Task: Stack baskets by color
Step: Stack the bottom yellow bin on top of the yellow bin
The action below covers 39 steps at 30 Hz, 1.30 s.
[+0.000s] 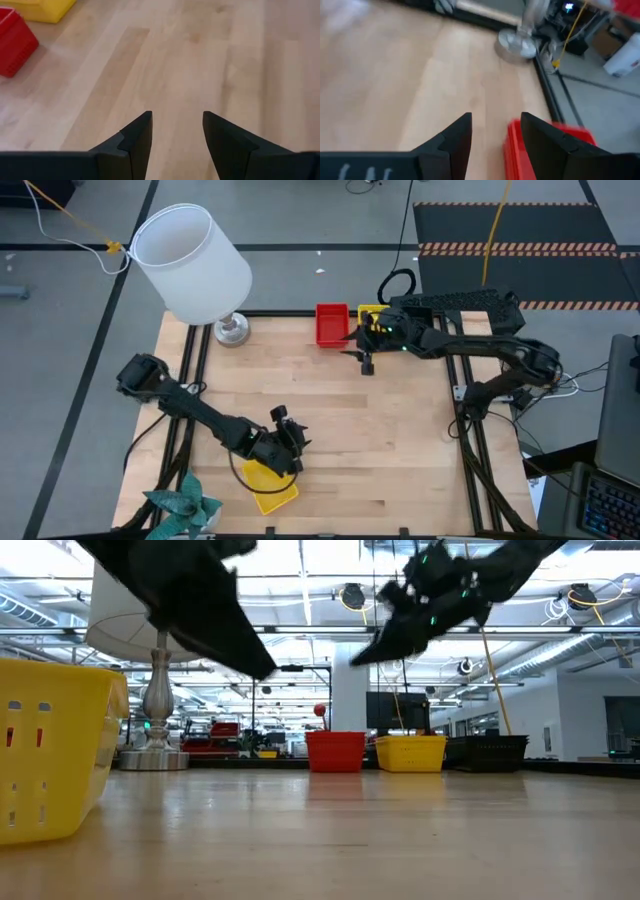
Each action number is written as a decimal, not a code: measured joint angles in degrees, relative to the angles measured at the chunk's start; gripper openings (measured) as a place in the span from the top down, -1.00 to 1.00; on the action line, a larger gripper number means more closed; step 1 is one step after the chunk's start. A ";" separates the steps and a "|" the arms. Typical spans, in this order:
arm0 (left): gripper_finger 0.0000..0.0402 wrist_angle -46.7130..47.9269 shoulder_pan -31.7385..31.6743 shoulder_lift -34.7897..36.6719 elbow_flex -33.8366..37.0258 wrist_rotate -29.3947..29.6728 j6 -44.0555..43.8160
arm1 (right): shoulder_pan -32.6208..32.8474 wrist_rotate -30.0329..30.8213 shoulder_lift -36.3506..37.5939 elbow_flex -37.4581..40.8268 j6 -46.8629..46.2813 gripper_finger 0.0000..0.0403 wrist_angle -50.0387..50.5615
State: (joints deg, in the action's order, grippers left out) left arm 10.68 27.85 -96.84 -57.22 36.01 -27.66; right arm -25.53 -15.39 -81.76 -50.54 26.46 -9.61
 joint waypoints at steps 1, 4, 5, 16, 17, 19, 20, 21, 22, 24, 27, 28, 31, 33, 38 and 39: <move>0.12 0.70 0.54 1.02 0.03 -0.31 -0.17 | 1.08 0.84 1.59 -0.07 -0.59 0.18 0.81; 0.12 2.15 2.70 4.05 -0.01 -0.54 -1.07 | 4.62 4.38 6.65 0.00 -3.80 0.18 5.89; 0.12 2.89 3.72 4.85 -0.01 -0.55 -1.05 | 5.97 5.11 8.27 -0.10 -4.94 0.18 7.44; 0.12 18.30 12.90 4.86 -9.49 -4.07 -8.30 | 20.67 5.23 17.75 0.00 -18.05 0.18 25.29; 0.12 21.61 13.70 4.36 -11.02 -4.31 -9.42 | 21.88 5.23 17.75 0.20 -19.38 0.18 24.90; 0.12 24.91 14.84 2.88 -14.41 -4.76 -10.29 | 24.54 5.19 17.75 1.53 -21.65 0.18 24.20; 0.12 25.33 15.28 2.11 -15.97 -5.18 -10.35 | 25.80 5.19 17.69 2.43 -22.30 0.18 23.68; 0.12 26.87 15.83 1.40 -17.19 -5.59 -10.22 | 27.06 5.19 17.61 3.60 -22.65 0.18 22.04; 0.12 28.84 16.31 0.77 -18.08 -6.50 -10.20 | 28.17 5.15 17.49 4.82 -22.76 0.18 20.10; 0.12 30.56 16.95 -0.95 -19.90 -9.57 -10.19 | 29.95 5.10 17.42 7.19 -22.37 0.18 16.98; 0.12 34.44 17.40 -3.08 -21.32 -13.59 -9.18 | 31.46 5.15 17.40 9.46 -21.14 0.18 13.99; 0.12 35.21 17.69 -3.67 -21.49 -14.79 -8.27 | 31.70 5.12 17.42 9.76 -20.65 0.18 13.80; 0.12 37.16 18.45 -4.89 -21.49 -18.71 -5.93 | 31.73 5.13 17.42 10.02 -19.60 0.18 13.71; 0.12 37.62 19.03 -5.32 -21.49 -20.80 -3.93 | 31.67 5.12 17.42 10.05 -19.22 0.18 13.67; 0.12 38.63 20.60 -5.33 -21.49 -23.13 1.65 | 31.66 5.13 17.42 10.05 -18.23 0.18 12.93; 0.12 39.46 21.01 -5.33 -21.49 -23.16 2.30 | 31.64 5.15 17.42 10.05 -18.26 0.18 12.61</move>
State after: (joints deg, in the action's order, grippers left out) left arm 50.14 48.87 -102.17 -78.72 12.85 -25.35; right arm 6.11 -10.24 -64.34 -40.49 8.21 3.00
